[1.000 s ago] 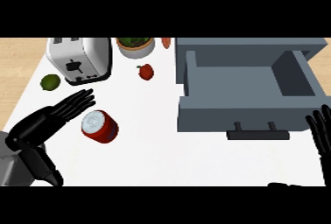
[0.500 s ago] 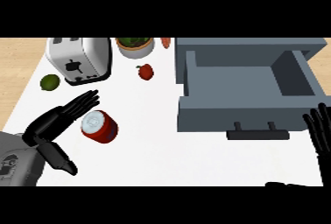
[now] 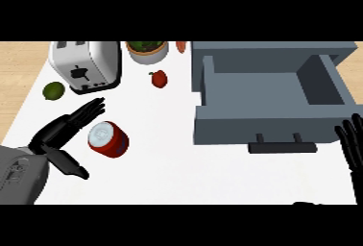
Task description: Pick up the can, place it into the drawer and close the drawer
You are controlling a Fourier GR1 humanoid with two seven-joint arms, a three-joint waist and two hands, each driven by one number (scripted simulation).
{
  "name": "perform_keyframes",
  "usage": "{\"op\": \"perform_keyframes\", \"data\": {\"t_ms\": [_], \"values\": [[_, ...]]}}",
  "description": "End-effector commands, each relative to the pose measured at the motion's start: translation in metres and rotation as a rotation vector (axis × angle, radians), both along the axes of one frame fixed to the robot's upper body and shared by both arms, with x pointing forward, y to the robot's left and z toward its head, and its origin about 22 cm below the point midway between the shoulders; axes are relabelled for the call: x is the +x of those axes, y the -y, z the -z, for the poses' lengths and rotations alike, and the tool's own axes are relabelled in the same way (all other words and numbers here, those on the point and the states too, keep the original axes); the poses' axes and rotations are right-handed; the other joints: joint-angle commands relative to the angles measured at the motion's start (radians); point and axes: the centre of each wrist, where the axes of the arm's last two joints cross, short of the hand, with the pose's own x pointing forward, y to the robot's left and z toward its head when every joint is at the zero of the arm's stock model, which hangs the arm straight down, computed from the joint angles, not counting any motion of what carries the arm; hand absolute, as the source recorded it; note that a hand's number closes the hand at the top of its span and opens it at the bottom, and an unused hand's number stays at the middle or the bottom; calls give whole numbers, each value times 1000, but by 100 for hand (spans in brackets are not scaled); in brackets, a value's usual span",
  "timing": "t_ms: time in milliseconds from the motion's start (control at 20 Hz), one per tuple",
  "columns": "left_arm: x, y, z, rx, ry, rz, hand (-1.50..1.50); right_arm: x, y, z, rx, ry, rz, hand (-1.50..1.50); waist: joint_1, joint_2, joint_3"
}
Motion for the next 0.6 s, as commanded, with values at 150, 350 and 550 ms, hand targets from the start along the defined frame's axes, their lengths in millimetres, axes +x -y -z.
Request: {"op": "perform_keyframes", "data": {"t_ms": [150,350,550], "values": [[-1,-11,24,-48,3,40,-150,-3,1,-6,-12,10,5,-150,-1,0,0],[-3,-12,34,-35,2,48,-150,11,-3,8,-5,2,-4,-150,0,2,0],[-4,-25,39,-35,-18,28,-150,3,-3,1,4,21,3,-150,-4,2,-1]]}}
